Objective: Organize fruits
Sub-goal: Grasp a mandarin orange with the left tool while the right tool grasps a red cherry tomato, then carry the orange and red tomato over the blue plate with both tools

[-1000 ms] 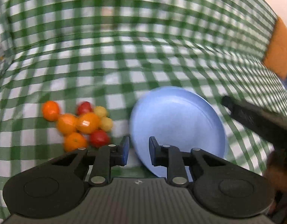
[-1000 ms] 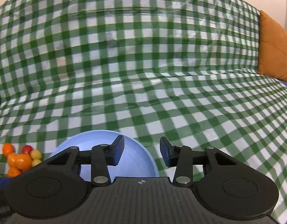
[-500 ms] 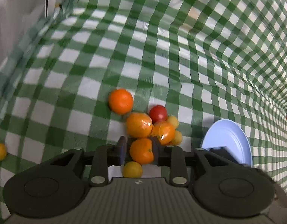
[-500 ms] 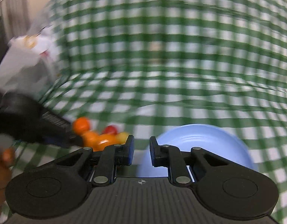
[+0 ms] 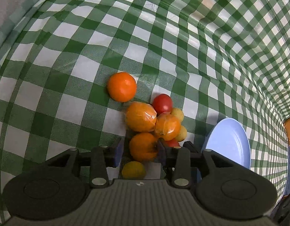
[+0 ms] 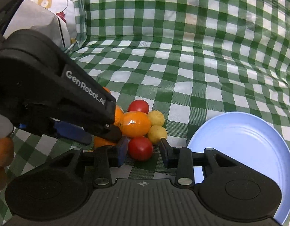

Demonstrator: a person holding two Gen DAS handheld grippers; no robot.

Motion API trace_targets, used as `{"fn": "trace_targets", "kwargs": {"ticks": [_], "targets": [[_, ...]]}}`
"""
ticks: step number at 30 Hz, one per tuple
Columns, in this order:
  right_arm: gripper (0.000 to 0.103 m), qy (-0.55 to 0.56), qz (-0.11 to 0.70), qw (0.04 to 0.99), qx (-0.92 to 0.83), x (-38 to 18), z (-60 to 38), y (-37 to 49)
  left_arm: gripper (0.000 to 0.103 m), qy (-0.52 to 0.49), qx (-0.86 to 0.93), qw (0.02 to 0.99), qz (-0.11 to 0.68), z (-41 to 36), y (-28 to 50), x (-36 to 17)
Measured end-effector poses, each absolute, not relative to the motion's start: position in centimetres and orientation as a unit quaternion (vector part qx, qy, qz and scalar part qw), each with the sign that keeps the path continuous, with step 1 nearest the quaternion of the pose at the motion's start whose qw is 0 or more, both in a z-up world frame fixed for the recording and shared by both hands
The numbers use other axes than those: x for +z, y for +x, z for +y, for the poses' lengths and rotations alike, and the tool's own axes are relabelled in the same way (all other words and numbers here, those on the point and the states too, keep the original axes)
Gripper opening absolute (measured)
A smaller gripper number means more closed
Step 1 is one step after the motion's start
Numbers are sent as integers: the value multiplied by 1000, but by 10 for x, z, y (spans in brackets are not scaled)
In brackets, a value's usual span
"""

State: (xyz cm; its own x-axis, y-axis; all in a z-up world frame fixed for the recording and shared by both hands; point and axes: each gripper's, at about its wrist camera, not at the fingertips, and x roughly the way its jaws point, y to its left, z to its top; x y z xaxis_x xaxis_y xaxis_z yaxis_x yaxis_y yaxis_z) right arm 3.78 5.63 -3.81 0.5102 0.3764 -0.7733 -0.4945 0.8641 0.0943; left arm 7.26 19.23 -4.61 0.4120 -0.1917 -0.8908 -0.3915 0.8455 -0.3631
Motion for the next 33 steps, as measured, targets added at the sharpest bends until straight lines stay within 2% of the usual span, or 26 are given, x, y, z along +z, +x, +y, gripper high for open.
{"fn": "trace_targets", "kwargs": {"ticks": [5, 6, 7, 8, 18, 28, 33], "targets": [[39, -81, 445, 857, 247, -40, 62, 45, 43, -264, 55, 794, 544, 185, 73, -48], [38, -85, 447, 855, 248, -40, 62, 44, 40, -263, 52, 795, 544, 184, 73, -48], [37, -88, 448, 854, 249, -40, 61, 43, 37, -262, 49, 796, 543, 183, 74, -47], [31, -88, 448, 854, 250, -40, 61, 43, 36, -256, 50, 799, 542, 182, 74, -45], [31, -102, 448, 844, 278, -32, 69, 35, 35, -138, 95, 840, 516, 173, 64, -23], [31, -112, 459, 837, 274, -31, 69, 32, 36, -149, 90, 827, 535, 177, 71, -38], [31, -102, 449, 846, 270, -34, 68, 43, 35, -136, 101, 839, 517, 172, 70, -29]]}}
